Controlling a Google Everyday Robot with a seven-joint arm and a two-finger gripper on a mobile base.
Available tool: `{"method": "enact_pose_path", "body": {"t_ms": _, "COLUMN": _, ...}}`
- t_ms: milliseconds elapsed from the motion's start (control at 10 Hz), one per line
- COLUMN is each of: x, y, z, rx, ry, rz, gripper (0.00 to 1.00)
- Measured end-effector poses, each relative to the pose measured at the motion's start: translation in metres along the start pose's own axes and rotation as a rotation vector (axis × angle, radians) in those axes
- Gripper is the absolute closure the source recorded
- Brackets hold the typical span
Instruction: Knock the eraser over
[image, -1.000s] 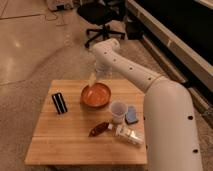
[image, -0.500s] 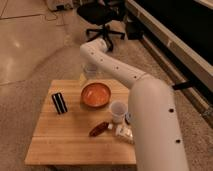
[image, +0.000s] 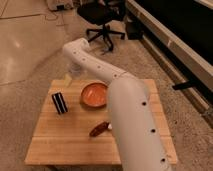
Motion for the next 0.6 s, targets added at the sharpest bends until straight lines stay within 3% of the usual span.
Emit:
{"method": "enact_pose_path", "body": {"t_ms": 300, "x": 0.021, "y": -0.025, "z": 0.014, "rx": 0.008, "ry": -0.006, "rz": -0.056, "gripper": 0.20}}
{"method": "enact_pose_path", "body": {"t_ms": 600, "x": 0.021, "y": -0.048, "z": 0.035, "rx": 0.018, "ry": -0.029, "rz": -0.112, "gripper": 0.20}}
